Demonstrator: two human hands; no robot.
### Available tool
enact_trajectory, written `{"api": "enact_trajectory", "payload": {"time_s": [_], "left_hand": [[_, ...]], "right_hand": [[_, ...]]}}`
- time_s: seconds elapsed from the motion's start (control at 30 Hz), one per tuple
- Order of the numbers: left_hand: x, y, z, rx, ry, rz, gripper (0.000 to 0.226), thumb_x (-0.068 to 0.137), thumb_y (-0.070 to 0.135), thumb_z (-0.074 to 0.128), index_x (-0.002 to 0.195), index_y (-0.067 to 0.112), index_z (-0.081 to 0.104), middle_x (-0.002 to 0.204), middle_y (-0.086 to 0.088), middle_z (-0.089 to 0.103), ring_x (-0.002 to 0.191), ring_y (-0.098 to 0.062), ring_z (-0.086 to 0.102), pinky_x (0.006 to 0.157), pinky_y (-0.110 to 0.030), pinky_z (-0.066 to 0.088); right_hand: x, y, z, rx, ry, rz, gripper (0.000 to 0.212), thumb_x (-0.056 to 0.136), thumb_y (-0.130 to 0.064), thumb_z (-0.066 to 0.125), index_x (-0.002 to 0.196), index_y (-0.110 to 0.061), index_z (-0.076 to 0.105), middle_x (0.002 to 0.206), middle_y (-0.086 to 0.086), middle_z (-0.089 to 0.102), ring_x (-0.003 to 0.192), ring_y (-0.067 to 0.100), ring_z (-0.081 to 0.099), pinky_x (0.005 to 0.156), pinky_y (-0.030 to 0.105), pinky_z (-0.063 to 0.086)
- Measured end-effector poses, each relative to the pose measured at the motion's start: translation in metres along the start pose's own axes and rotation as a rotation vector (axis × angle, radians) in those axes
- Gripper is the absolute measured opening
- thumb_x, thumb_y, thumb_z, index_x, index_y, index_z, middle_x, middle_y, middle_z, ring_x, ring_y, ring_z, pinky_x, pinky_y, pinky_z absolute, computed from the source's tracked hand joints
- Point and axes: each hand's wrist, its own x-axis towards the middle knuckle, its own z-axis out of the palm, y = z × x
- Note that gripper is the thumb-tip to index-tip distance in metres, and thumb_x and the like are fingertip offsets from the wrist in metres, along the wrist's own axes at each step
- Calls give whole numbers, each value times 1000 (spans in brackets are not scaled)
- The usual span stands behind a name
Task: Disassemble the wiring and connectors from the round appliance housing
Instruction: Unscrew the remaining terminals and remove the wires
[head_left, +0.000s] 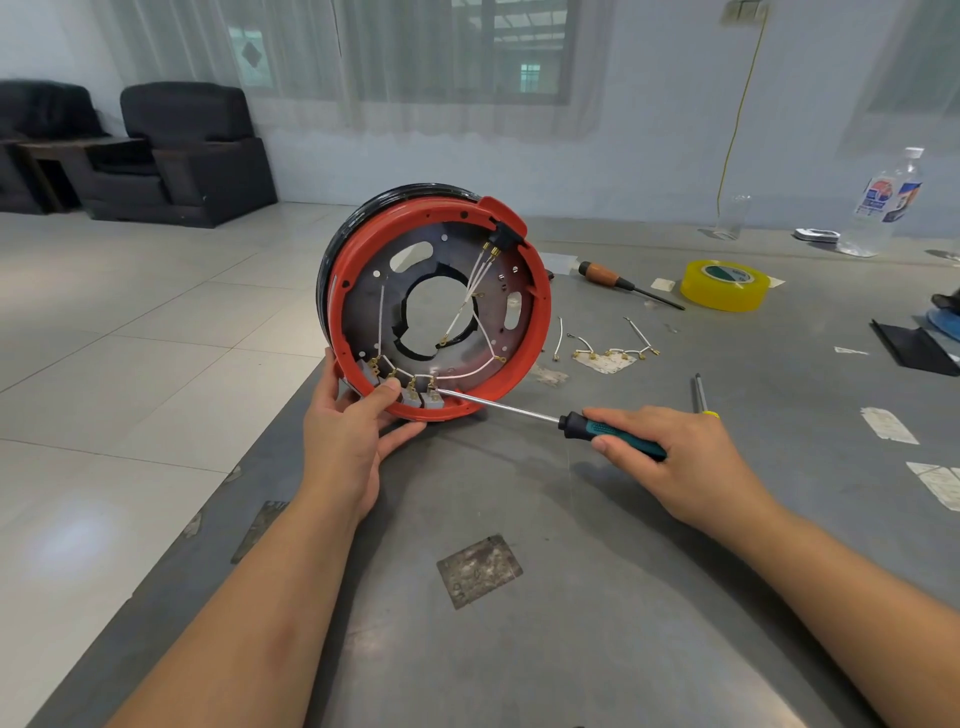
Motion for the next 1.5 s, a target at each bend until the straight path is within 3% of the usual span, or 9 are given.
{"api": "enact_trajectory", "payload": {"time_s": [0.17, 0.53, 0.67, 0.8, 1.07, 1.17, 1.3, 1.43, 1.5], "left_hand": [[-1, 0, 0, -12, 3, 1, 70, 99, -1, 67, 154, 38, 48, 123, -9, 76, 97, -32, 80, 77, -48, 67], [-4, 1, 2, -32, 15, -18, 66, 100, 2, 67, 153, 36, 50, 118, -10, 78, 96, -33, 80, 75, -45, 67], [-7, -1, 2, -15, 4, 0, 65, 100, 1, 67, 152, 37, 51, 123, -9, 76, 98, -32, 80, 76, -45, 67], [-4, 0, 1, -37, 2, -6, 67, 99, 0, 67, 153, 37, 50, 124, -10, 75, 98, -32, 80, 74, -44, 67], [-3, -1, 1, -9, -8, -1, 73, 99, -2, 67, 155, 40, 48, 135, -5, 70, 102, -30, 79, 80, -50, 67], [-4, 0, 1, 3, -12, 5, 72, 99, -2, 67, 154, 40, 49, 133, -5, 70, 101, -29, 79, 79, -50, 67], [-4, 0, 2, 3, -8, 7, 72, 99, -2, 67, 155, 40, 48, 131, -6, 72, 99, -29, 80, 79, -50, 67], [-5, 0, 1, -37, 6, 11, 67, 99, 0, 67, 151, 39, 51, 124, -8, 75, 97, -33, 80, 75, -46, 67], [-6, 0, 1, -44, 18, 14, 65, 99, 1, 68, 149, 41, 52, 123, -9, 75, 97, -33, 80, 76, -46, 67]], "right_hand": [[-1, -2, 2, -53, 14, -61, 48, 94, -56, 49, 132, -33, 68, 96, -11, 71, 85, 11, 65, 77, 30, 55], [-2, -9, 6, -119, 37, -172, 43, 96, -43, 56, 136, -29, 65, 99, -7, 71, 83, 13, 66, 74, 33, 60], [0, -9, 8, 3, 35, -67, 43, 93, -59, 50, 131, -43, 66, 97, -17, 73, 88, 6, 66, 79, 25, 54], [0, -1, 4, 105, 56, -7, 29, 89, -49, 65, 116, -62, 62, 98, -29, 72, 94, -2, 65, 76, 9, 46], [4, 5, 0, 182, 28, 20, 29, 87, -45, 71, 95, -72, 63, 90, -30, 73, 82, 7, 67, 65, 18, 52], [4, 2, -3, 165, 14, 41, 29, 88, -43, 71, 99, -67, 63, 89, -29, 72, 81, 8, 66, 62, 20, 51], [0, -2, -4, 31, -16, 14, 33, 91, -52, 59, 122, -48, 68, 92, -24, 70, 86, 1, 63, 67, 9, 44], [-3, -11, -2, -84, -8, -49, 44, 95, -55, 49, 129, -36, 69, 82, -16, 66, 73, 5, 59, 67, 11, 39], [-5, -15, 0, -106, 2, -82, 45, 96, -53, 48, 131, -33, 69, 85, -13, 68, 75, 6, 61, 67, 18, 48]]}}
